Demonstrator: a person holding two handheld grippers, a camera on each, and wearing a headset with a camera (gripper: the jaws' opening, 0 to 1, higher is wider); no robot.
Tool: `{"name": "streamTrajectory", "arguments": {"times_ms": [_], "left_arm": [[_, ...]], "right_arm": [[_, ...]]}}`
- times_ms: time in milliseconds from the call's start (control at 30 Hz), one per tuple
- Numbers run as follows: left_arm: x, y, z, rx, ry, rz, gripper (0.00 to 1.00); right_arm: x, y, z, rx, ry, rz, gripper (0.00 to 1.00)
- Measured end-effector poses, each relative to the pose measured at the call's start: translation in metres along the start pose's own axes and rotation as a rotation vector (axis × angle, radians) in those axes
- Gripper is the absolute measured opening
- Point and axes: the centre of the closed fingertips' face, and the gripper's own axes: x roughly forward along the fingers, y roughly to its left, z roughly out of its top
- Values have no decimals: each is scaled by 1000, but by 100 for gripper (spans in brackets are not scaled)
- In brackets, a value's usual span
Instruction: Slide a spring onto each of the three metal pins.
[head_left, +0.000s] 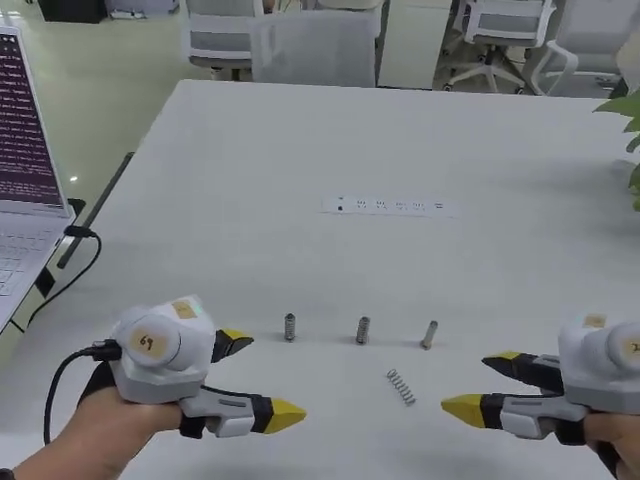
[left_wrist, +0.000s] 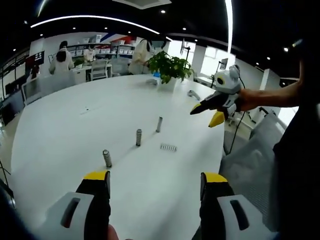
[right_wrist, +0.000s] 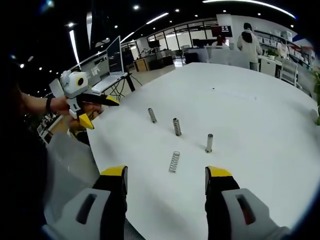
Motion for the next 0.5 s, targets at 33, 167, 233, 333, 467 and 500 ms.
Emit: {"name": "streamTrajectory", "arguments": {"times_ms": [33,167,233,333,467,500], "left_arm": [[2,-1,2,5,1,-6,69],[13,-5,8,31,5,-33,69],[18,-8,10,48,11,-49,68],[25,-9,13,72,22,-65,67],[35,-11,15,90,33,-86,67],[36,-12,16,93,36,-91,66]], "right_arm": [[0,2,-1,-1,2,2,61],[-2,8,-8,-10,14,-2,62],[-4,10,-10,-1,8,-3,62],[-4,14,-12,2,7,0,64],[-6,16,-16,11,4,-4,64],[-7,16,-16,12,4,-4,64]]}}
